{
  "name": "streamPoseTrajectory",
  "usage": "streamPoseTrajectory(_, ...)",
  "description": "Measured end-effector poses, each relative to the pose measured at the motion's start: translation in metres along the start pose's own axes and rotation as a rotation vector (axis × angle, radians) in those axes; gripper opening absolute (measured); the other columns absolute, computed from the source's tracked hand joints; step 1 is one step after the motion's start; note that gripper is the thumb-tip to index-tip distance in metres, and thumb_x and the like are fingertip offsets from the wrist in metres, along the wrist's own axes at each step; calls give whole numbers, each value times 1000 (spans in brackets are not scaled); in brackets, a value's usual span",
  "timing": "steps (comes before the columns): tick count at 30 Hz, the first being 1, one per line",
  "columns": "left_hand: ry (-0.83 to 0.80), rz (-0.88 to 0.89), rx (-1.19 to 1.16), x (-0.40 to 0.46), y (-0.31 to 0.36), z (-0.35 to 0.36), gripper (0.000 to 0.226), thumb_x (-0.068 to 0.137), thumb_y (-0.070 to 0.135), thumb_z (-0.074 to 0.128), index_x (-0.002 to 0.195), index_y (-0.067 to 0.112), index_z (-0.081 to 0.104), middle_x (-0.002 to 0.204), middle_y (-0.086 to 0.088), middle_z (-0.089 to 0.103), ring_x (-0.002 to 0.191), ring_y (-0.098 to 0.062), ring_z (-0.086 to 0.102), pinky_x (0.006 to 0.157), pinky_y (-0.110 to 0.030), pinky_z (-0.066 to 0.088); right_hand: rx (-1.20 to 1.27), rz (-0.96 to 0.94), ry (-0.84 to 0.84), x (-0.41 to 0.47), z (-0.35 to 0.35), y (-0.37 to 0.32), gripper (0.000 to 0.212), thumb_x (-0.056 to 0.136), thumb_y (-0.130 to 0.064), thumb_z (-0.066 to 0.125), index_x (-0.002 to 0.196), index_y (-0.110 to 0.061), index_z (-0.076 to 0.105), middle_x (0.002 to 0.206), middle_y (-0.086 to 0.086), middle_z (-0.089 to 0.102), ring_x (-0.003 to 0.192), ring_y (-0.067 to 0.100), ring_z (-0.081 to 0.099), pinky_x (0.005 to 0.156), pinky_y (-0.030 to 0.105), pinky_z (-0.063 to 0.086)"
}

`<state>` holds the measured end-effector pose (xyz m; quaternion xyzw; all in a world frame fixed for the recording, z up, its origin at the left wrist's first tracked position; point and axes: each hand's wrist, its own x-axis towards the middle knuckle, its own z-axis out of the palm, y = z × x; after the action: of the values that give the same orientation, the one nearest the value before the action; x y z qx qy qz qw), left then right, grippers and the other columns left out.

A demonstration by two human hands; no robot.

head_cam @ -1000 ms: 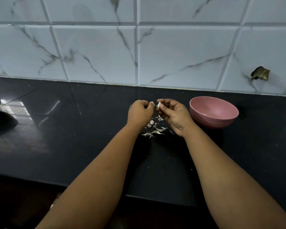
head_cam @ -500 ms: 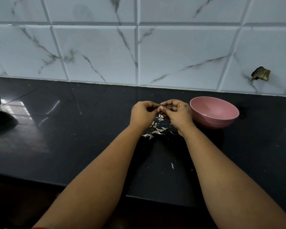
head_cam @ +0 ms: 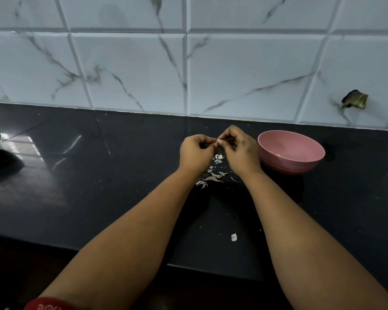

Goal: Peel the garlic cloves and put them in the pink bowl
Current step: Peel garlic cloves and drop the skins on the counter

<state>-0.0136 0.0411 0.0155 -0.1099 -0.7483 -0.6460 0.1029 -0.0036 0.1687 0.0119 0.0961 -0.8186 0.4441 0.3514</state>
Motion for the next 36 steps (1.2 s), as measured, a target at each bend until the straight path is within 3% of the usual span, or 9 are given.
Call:
streamPoseTrajectory(6, 4, -98, -141, -1, -1, 0, 14, 86, 4, 71, 77, 16, 73, 76, -8, 74, 78, -21, 72, 84, -37, 59, 38, 73, -7, 3, 6, 4, 9, 85, -6, 69, 84, -14, 65, 79, -7, 67, 73, 11, 66, 71, 24, 54)
streamPoseTrajectory(10, -100, -248, -459, 3, 5, -5, 7, 88, 6, 70, 84, 1, 68, 80, -13, 68, 79, -21, 65, 85, -31, 57, 60, 100, 17, 1, 8, 3, 7, 88, -9, 67, 87, -15, 65, 83, -2, 69, 74, 11, 65, 71, 24, 54)
streamPoseTrajectory(15, -110, -280, -577, 4, 2, -8, 4, 87, -3, 67, 85, -2, 64, 75, -10, 68, 68, -16, 67, 70, -21, 57, 148, 193, -22, 3, 8, 3, 18, 86, -10, 70, 82, -27, 64, 91, 3, 72, 86, 19, 69, 84, 41, 57)
streamPoseTrajectory(18, -107, -286, -657, 5, 2, -10, 5, 87, -5, 66, 90, -2, 63, 82, -12, 68, 71, -15, 68, 73, -21, 58, 173, 243, -5, 4, 7, 3, 19, 84, -13, 72, 79, -30, 65, 91, 1, 73, 88, 19, 70, 87, 43, 56)
streamPoseTrajectory(24, -77, -258, -635, 6, 5, -13, 13, 88, -10, 62, 90, 2, 67, 81, -8, 69, 73, -14, 67, 76, -19, 57, 124, 299, 47, 3, 0, 3, 15, 89, -12, 65, 88, -25, 73, 80, -5, 71, 79, 13, 67, 84, 40, 56)
streamPoseTrajectory(28, -80, -252, -612, 6, 4, -12, 13, 86, -9, 65, 89, 3, 69, 81, -6, 71, 78, -14, 67, 82, -21, 56, 39, 284, 61, -1, -4, 1, 3, 79, -24, 77, 81, -22, 78, 79, -7, 74, 77, 11, 70, 79, 37, 58)
streamPoseTrajectory(31, -70, -239, -563, 5, 2, -11, 11, 85, -6, 68, 89, 4, 70, 85, -8, 71, 82, -16, 67, 83, -22, 56, 67, 301, 94, -2, -5, -3, 19, 70, -17, 82, 63, -26, 67, 70, -7, 72, 67, 11, 69, 70, 37, 59)
streamPoseTrajectory(34, -48, -207, -482, 5, 0, -10, 9, 84, -3, 71, 90, 4, 71, 87, -11, 72, 81, -17, 67, 81, -25, 56, 57, 245, 93, 0, -4, -3, 30, 76, -3, 68, 70, -32, 63, 78, -12, 70, 72, 8, 66, 75, 39, 58)
streamPoseTrajectory(36, -49, -190, -449, 4, 0, -9, 7, 85, -1, 71, 91, 3, 72, 84, -10, 71, 75, -15, 67, 77, -23, 55, 70, 218, 61, 0, -1, -3, 30, 84, -5, 62, 81, -34, 68, 87, -12, 72, 81, 9, 68, 81, 39, 57)
